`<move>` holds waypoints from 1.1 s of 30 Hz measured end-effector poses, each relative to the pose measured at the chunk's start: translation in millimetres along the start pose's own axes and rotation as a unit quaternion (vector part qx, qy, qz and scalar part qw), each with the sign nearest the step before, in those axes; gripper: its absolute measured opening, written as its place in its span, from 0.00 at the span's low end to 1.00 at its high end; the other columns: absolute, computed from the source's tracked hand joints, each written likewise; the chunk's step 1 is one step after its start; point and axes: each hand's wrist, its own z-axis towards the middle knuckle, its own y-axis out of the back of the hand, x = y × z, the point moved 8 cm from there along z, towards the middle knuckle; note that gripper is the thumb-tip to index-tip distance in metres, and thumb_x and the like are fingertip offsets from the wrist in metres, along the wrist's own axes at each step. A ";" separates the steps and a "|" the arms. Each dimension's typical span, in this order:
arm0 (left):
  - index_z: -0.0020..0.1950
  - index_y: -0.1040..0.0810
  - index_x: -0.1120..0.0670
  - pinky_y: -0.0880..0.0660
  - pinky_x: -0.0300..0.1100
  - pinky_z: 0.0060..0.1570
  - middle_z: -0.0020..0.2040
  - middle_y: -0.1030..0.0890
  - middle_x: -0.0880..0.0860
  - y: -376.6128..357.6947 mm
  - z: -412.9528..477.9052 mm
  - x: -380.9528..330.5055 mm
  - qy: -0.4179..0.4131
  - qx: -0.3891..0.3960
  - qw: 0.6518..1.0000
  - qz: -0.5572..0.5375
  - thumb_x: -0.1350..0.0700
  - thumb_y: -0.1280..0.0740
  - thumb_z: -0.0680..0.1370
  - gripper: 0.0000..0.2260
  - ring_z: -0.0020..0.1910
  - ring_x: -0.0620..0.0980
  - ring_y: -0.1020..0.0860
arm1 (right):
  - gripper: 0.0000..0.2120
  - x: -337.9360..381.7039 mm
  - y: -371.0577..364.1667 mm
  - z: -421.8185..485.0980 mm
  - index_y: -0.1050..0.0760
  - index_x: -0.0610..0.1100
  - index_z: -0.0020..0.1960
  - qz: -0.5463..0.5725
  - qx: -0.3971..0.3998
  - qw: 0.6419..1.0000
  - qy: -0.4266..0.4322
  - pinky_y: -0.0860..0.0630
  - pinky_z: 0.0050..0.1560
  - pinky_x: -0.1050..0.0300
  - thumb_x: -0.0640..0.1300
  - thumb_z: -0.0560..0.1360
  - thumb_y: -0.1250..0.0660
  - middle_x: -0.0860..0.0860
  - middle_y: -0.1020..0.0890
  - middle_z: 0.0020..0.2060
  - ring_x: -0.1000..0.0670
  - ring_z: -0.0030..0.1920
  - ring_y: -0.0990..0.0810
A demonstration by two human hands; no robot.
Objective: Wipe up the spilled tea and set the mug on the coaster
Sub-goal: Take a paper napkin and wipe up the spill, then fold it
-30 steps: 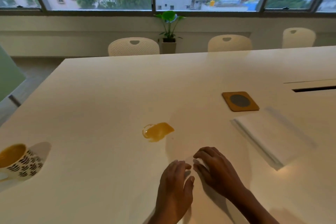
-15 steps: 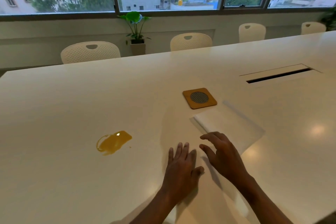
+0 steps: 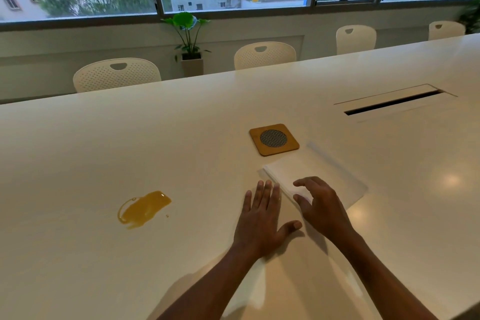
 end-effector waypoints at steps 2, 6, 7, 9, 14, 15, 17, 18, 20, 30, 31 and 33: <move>0.90 0.63 0.50 0.61 0.63 0.88 0.91 0.60 0.56 -2.0 1.2 -0.8 0.000 0.001 1.000 0.015 0.16 0.64 0.74 0.54 0.90 0.58 0.63 | 0.18 -5.0 -4.1 2.4 0.18 0.47 0.66 0.002 0.008 1.000 -0.012 0.23 0.56 0.59 0.44 0.78 0.23 0.49 0.16 0.65 0.49 0.63 0.18; 0.89 0.66 0.46 0.61 0.65 0.87 0.91 0.61 0.56 -5.5 3.6 -0.6 -0.002 0.001 0.999 0.034 0.17 0.63 0.76 0.50 0.90 0.58 0.64 | 0.19 -7.2 -10.6 1.9 0.19 0.45 0.68 0.005 0.015 1.000 -0.021 0.18 0.61 0.51 0.45 0.78 0.22 0.48 0.16 0.66 0.47 0.64 0.18; 0.89 0.66 0.45 0.61 0.65 0.87 0.91 0.61 0.56 -5.7 5.0 -1.1 -0.003 0.001 0.999 0.038 0.18 0.62 0.77 0.49 0.90 0.58 0.64 | 0.19 -7.4 -11.8 0.7 0.19 0.45 0.68 0.006 0.015 1.000 -0.020 0.17 0.61 0.50 0.45 0.78 0.23 0.48 0.16 0.66 0.46 0.64 0.18; 0.89 0.66 0.44 0.62 0.65 0.87 0.91 0.61 0.56 -5.8 7.2 -1.5 -0.004 0.001 0.999 0.049 0.19 0.60 0.78 0.47 0.90 0.59 0.64 | 0.19 -8.4 -13.7 -1.7 0.19 0.44 0.68 0.010 0.016 1.000 -0.020 0.17 0.62 0.49 0.44 0.78 0.23 0.47 0.16 0.65 0.46 0.64 0.18; 0.90 0.61 0.45 0.62 0.65 0.87 0.91 0.61 0.55 -7.1 8.5 -0.8 0.005 0.007 0.999 0.051 0.19 0.62 0.77 0.48 0.89 0.58 0.64 | 0.19 -10.0 -14.2 -2.5 0.18 0.41 0.67 0.020 0.011 1.000 -0.021 0.16 0.62 0.47 0.45 0.79 0.23 0.45 0.15 0.64 0.46 0.62 0.17; 0.90 0.60 0.46 0.61 0.65 0.87 0.91 0.61 0.55 -7.2 8.7 -0.3 0.008 0.009 0.999 0.050 0.18 0.62 0.77 0.49 0.89 0.58 0.64 | 0.19 -10.5 -14.3 -2.2 0.18 0.40 0.67 0.020 0.010 1.000 -0.021 0.16 0.62 0.46 0.45 0.79 0.23 0.45 0.15 0.64 0.46 0.61 0.16; 0.91 0.60 0.48 0.61 0.65 0.87 0.91 0.60 0.55 -7.0 9.8 0.4 0.017 0.010 0.999 0.047 0.18 0.61 0.76 0.51 0.90 0.57 0.63 | 0.18 -11.8 -14.0 -1.7 0.18 0.40 0.67 0.023 0.006 1.000 -0.021 0.16 0.61 0.46 0.45 0.79 0.24 0.44 0.15 0.63 0.46 0.61 0.16; 0.91 0.60 0.49 0.61 0.65 0.87 0.91 0.60 0.55 -6.8 10.3 0.8 0.020 0.010 0.999 0.045 0.18 0.60 0.76 0.51 0.90 0.57 0.63 | 0.18 -12.4 -13.7 -1.3 0.18 0.40 0.67 0.023 0.004 1.000 -0.020 0.15 0.61 0.46 0.45 0.79 0.24 0.44 0.15 0.63 0.46 0.61 0.16; 0.90 0.61 0.49 0.61 0.65 0.87 0.91 0.59 0.54 -6.0 10.9 1.0 0.020 0.001 0.999 0.042 0.18 0.58 0.77 0.51 0.90 0.57 0.62 | 0.18 -12.8 -13.6 -0.4 0.18 0.40 0.67 0.018 0.002 1.000 -0.021 0.16 0.60 0.48 0.45 0.80 0.24 0.45 0.15 0.63 0.46 0.60 0.16; 0.91 0.55 0.46 0.63 0.64 0.87 0.92 0.55 0.54 -9.9 11.6 5.0 0.015 -0.014 0.999 0.045 0.20 0.57 0.80 0.47 0.90 0.57 0.59 | 0.21 -16.1 -19.3 -2.6 0.20 0.42 0.69 0.002 0.023 0.999 -0.032 0.17 0.64 0.47 0.47 0.78 0.23 0.46 0.17 0.66 0.46 0.64 0.19; 0.91 0.55 0.46 0.63 0.64 0.87 0.92 0.55 0.54 -10.0 11.4 5.6 0.016 -0.012 0.999 0.046 0.20 0.57 0.80 0.47 0.90 0.57 0.59 | 0.22 -16.5 -20.0 -3.0 0.20 0.42 0.70 0.002 0.022 0.999 -0.035 0.17 0.64 0.47 0.47 0.78 0.23 0.47 0.17 0.67 0.46 0.65 0.19; 0.91 0.55 0.46 0.64 0.63 0.86 0.92 0.55 0.54 -9.4 11.6 5.5 0.019 -0.011 0.999 0.047 0.20 0.56 0.80 0.46 0.91 0.57 0.58 | 0.23 -16.9 -21.6 -3.4 0.20 0.43 0.70 0.001 0.021 0.999 -0.039 0.18 0.65 0.47 0.48 0.77 0.23 0.48 0.17 0.67 0.46 0.65 0.20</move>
